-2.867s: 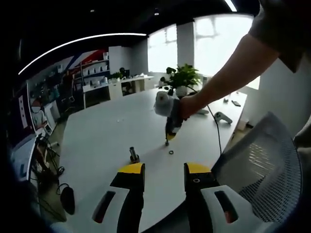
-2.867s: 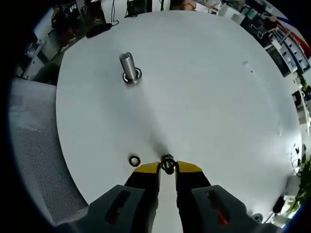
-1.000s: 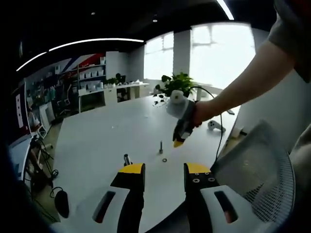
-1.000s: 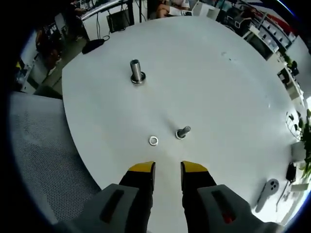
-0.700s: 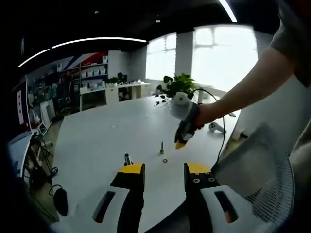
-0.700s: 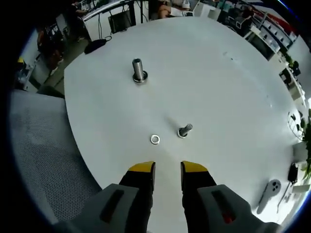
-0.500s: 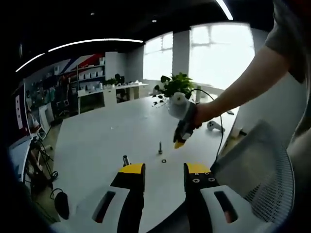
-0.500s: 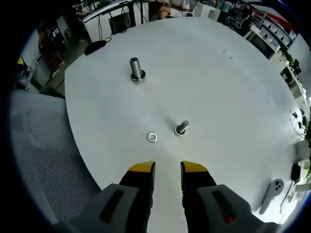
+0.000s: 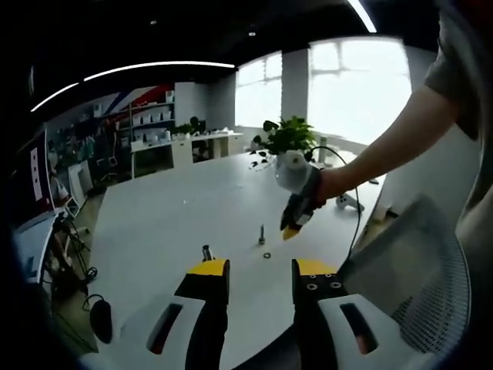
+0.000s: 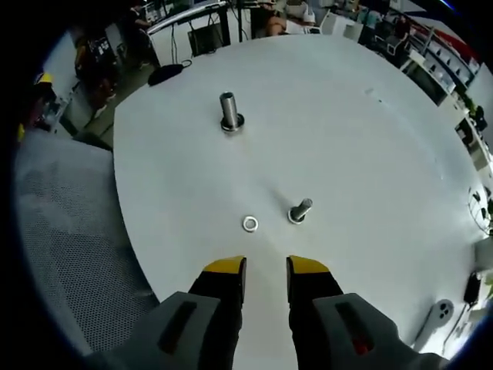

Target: Place the washer onto the threaded stud by aligning its center hole with the stud, sliding it down to the base, and recovering from edge contact or off-axis alignment until the washer reaches the visible bottom stop.

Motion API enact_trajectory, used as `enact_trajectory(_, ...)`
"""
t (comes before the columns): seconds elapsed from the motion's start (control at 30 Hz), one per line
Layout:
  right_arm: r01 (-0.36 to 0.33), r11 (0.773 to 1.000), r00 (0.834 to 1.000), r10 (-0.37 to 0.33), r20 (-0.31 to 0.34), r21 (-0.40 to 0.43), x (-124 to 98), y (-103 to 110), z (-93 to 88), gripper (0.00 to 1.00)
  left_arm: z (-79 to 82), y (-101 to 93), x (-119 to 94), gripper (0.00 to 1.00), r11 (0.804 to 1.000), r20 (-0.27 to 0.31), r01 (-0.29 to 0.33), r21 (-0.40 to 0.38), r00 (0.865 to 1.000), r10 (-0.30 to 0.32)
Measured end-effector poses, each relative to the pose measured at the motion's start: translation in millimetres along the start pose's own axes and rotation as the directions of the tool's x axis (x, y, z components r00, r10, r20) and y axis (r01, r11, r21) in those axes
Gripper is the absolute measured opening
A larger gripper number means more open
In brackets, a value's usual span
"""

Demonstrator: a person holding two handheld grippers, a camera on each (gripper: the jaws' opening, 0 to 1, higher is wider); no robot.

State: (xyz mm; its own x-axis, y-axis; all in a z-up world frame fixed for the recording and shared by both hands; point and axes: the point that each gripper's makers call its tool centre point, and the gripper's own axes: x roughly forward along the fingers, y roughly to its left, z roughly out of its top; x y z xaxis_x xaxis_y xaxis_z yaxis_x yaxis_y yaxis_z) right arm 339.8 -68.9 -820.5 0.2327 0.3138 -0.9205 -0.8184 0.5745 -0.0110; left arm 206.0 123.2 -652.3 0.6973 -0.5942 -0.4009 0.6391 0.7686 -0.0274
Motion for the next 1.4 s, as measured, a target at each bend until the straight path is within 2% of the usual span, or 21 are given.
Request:
enact_trajectory(0.37, -0.027, 0.999, 0.999, 0.028, 0.023, -0.038, 2, 5, 0.6, 0.23, -5.1, 7.8, 0, 0.31, 0.999, -0.024, -0.046, 0.005, 0.999, 0.046)
enact_trajectory(0.5, -0.041, 0.998, 0.999, 0.042, 0.024, -0.049, 7, 9, 0.9, 0.23, -11.6, 4.6, 3, 0.31, 0.999, -0.058, -0.034, 0.012, 0.998, 0.035)
enact_trajectory(0.63, -0.054, 0.997, 0.998, 0.055, 0.016, -0.057, 16, 12, 1.1, 0.23, -11.7, 3.3, 3, 0.31, 0.999, -0.062, -0.032, 0.027, 0.997, 0.034)
enact_trajectory(0.8, -0.067, 0.997, 0.998, 0.067, -0.005, -0.045, 25, 17, 0.0, 0.23, -10.1, 2.3, 2, 0.31, 1.0, -0.048, -0.015, -0.001, 0.999, 0.015)
enact_trajectory(1.0, -0.073, 0.996, 0.997, 0.072, -0.024, -0.048, 34, 24, 4.3, 0.23, -12.1, -2.7, 4, 0.31, 1.0, -0.063, 0.002, 0.027, 0.998, 0.0)
enact_trajectory(1.4, -0.057, 0.998, 0.996, 0.056, -0.069, -0.006, 52, 14, 5.9, 0.23, -8.5, -5.8, 3, 0.31, 1.0, -0.045, 0.022, 0.016, 0.999, -0.021)
